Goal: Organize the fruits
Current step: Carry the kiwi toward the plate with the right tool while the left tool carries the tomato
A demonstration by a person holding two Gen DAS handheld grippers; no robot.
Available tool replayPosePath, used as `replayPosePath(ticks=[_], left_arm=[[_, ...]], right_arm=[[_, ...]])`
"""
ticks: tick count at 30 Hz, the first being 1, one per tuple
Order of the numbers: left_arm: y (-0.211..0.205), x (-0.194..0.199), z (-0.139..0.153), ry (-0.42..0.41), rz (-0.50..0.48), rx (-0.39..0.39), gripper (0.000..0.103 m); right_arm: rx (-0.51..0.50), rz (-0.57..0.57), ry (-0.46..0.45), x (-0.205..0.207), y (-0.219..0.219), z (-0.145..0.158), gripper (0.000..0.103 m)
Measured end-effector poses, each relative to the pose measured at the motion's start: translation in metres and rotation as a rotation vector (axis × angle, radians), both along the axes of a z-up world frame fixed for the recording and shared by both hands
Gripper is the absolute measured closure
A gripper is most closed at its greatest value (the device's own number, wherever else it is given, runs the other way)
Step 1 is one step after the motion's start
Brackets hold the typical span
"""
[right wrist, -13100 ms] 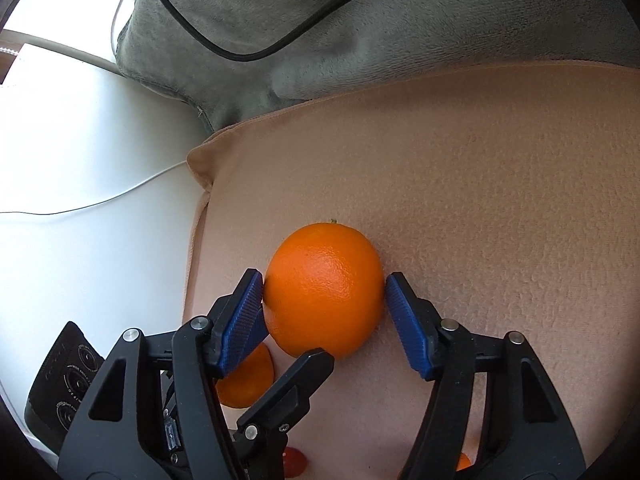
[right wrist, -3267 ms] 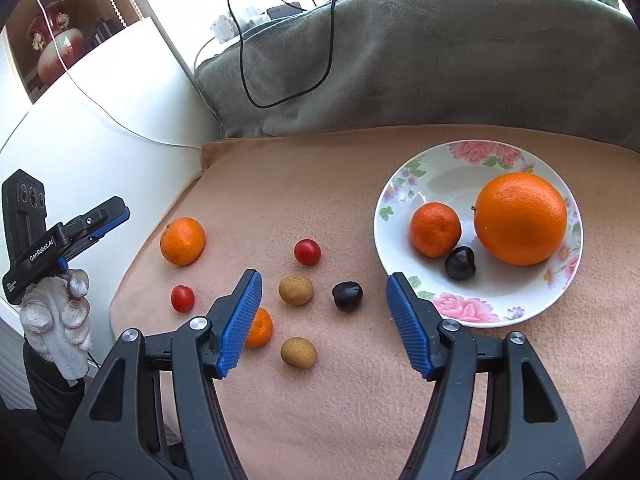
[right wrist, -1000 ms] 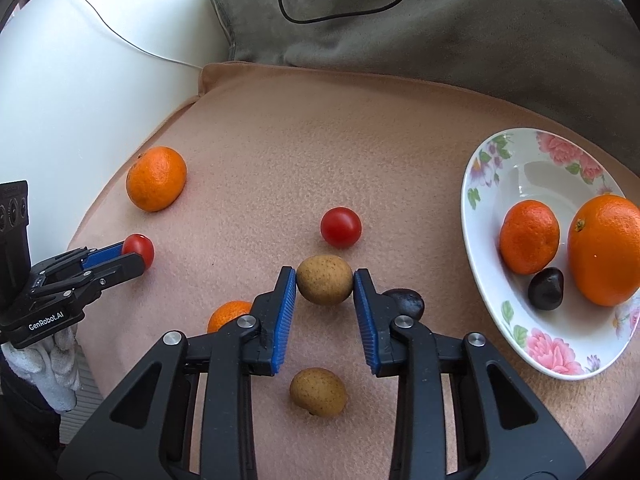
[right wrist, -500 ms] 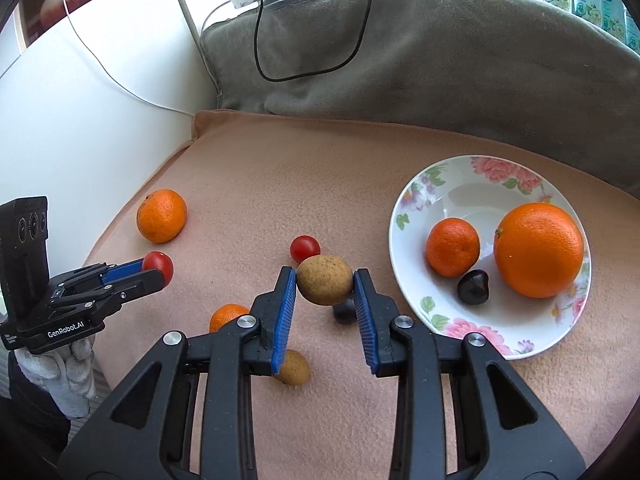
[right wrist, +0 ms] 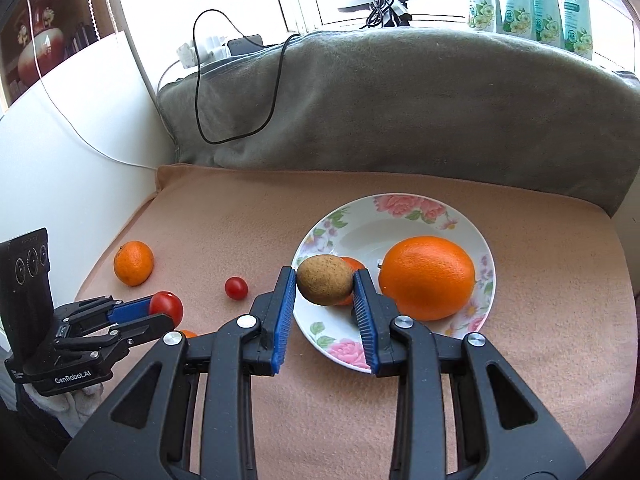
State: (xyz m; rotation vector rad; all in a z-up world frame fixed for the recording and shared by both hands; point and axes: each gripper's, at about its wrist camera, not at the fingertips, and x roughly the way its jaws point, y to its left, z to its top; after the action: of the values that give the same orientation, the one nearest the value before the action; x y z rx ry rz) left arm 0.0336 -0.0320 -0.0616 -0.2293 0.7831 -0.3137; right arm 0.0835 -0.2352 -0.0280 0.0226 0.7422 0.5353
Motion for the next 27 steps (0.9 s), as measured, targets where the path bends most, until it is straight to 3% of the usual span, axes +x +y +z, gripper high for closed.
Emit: replayPosePath(ticks=[13, 27], left_arm=[[-0.056, 0.032, 0.006, -0.022, -0.105, 0.011, 0.073], [-0.087, 0.062, -0.006, -0.005, -0.138, 0.033, 0.073]], right_arm=[[0.005, -0.058, -0.011, 0.037, -0.023, 0.011, 0.072], [-0.038, -0.079, 0.043, 0.086, -0.015, -0.004, 0.072]])
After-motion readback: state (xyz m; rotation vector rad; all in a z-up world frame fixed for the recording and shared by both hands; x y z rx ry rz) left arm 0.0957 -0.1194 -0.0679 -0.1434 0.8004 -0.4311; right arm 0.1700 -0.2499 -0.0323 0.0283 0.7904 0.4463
